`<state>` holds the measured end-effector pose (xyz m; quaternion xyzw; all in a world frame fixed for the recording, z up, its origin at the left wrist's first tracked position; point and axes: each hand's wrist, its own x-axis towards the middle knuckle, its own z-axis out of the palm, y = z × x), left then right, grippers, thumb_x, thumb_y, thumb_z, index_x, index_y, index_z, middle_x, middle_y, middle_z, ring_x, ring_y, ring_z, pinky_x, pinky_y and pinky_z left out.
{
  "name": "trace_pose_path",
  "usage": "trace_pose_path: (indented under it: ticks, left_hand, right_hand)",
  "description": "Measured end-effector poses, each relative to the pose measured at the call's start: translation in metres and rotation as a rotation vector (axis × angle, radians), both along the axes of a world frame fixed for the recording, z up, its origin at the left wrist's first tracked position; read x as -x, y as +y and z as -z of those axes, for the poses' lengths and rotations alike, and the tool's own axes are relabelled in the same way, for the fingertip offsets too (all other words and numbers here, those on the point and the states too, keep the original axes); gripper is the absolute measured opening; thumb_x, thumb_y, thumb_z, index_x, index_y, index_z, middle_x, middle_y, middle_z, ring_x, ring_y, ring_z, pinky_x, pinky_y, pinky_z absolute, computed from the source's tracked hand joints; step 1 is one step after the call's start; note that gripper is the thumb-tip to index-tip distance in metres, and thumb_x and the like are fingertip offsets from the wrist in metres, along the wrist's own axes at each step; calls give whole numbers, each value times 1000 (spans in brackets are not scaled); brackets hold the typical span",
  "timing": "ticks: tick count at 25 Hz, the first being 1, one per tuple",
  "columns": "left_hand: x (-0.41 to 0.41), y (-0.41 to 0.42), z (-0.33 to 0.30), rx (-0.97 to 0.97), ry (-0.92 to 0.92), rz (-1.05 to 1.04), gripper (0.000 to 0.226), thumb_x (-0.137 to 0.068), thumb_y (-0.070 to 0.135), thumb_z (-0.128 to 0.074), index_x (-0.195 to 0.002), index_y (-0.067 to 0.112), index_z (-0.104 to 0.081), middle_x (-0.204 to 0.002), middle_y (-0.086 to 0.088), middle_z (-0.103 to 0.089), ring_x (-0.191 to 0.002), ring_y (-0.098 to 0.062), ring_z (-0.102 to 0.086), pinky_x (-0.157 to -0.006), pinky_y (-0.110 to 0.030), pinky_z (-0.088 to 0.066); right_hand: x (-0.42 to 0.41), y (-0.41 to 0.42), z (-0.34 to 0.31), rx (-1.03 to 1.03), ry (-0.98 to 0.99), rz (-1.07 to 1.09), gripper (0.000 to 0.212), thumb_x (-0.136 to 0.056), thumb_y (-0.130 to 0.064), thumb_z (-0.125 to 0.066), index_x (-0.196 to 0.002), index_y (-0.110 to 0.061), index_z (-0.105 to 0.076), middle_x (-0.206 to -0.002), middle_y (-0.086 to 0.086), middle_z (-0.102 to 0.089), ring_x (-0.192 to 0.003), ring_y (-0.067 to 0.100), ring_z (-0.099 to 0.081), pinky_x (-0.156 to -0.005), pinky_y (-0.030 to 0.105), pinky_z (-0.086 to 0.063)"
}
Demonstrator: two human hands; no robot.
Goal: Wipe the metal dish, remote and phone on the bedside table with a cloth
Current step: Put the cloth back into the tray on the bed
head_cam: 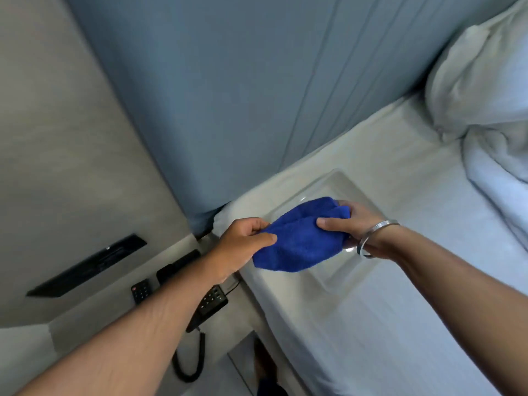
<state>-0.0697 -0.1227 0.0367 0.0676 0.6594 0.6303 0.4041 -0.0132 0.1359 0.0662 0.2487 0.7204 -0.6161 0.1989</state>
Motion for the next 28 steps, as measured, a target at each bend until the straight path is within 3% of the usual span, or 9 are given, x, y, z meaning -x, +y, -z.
trace_pose_path:
  ticks: [4,7,9,11,13,16,20,24,28]
  left_hand:
    - [10,60,8,42,-41,-15,8,-83,25,-66,-89,21,-66,-87,4,-72,-77,-8,-68,-56,-31,-56]
    - [10,103,37,116,-82,-93,4,-93,18,-64,-96,16,-64,-95,0,-72,-82,-11,-71,-62,-39,-62]
    - [6,134,62,228,-84,-140,10,-94,16,-63,-103,12,-63,-107,-7,-70,-92,-18,-70,-75,-46,-63]
    - [-1,159,85,467,84,-108,23,-93,15,-61,-116,10,-58,-121,-8,-65,-103,-24,-66,-86,-41,-59]
    - [-13,177,100,761,487,-9,32,-92,13,-62,-124,13,-54,-126,-5,-58,-111,-25,-60,-88,-35,-53]
    - [-28,191,118,1004,1047,426,34,-95,29,-60,-127,21,-53,-128,-1,-57,-123,-23,-50,-109,-40,-34]
    - [-28,202,129,1262,984,830,56,-100,47,-44,-148,18,-38,-149,-8,-43,-142,-28,-30,-120,-53,3]
    - [-29,171,117,1090,994,553,61,-101,49,-36,-152,16,-31,-160,-13,-29,-149,-32,-17,-118,-52,12]
    - [-30,29,122,1097,924,89,66,-97,45,-43,-154,16,-25,-163,-13,-21,-150,-31,-15,-120,-49,4]
  right_hand:
    - [13,78,-2,-153,-6,-108,73,-46,-51,-89,-107,-18,-66,-100,9,-75,-92,25,-71,-84,43,-56]
    - [28,126,22,-204,-34,-129,56,-61,-39,-84,-111,-20,-65,-105,10,-73,-96,29,-69,-91,47,-53]
    - [38,146,50,-417,-80,-149,50,-74,-31,-77,-120,-25,-59,-112,6,-70,-98,26,-67,-91,41,-52]
    - [45,153,80,-740,-166,-249,58,-84,-25,-66,-137,-22,-44,-123,11,-63,-108,29,-60,-94,38,-47]
    - [47,144,104,-993,-155,-477,59,-89,-23,-54,-145,-21,-34,-138,12,-51,-119,32,-52,-98,38,-44]
    - [35,117,139,-979,-147,-769,57,-91,-35,-48,-145,-32,-32,-153,5,-31,-132,29,-39,-105,40,-37]
    - [9,99,160,-1011,-359,-939,67,-94,-44,-41,-149,-40,-3,-162,3,6,-146,31,-11,-113,48,-26]
    - [3,72,133,-1079,-122,-680,65,-95,-35,-43,-149,-38,-7,-162,3,-7,-144,30,-19,-109,45,-30]
    - [10,-19,112,-984,413,-543,61,-88,-19,-58,-144,-22,-35,-148,15,-42,-126,41,-46,-95,52,-46]
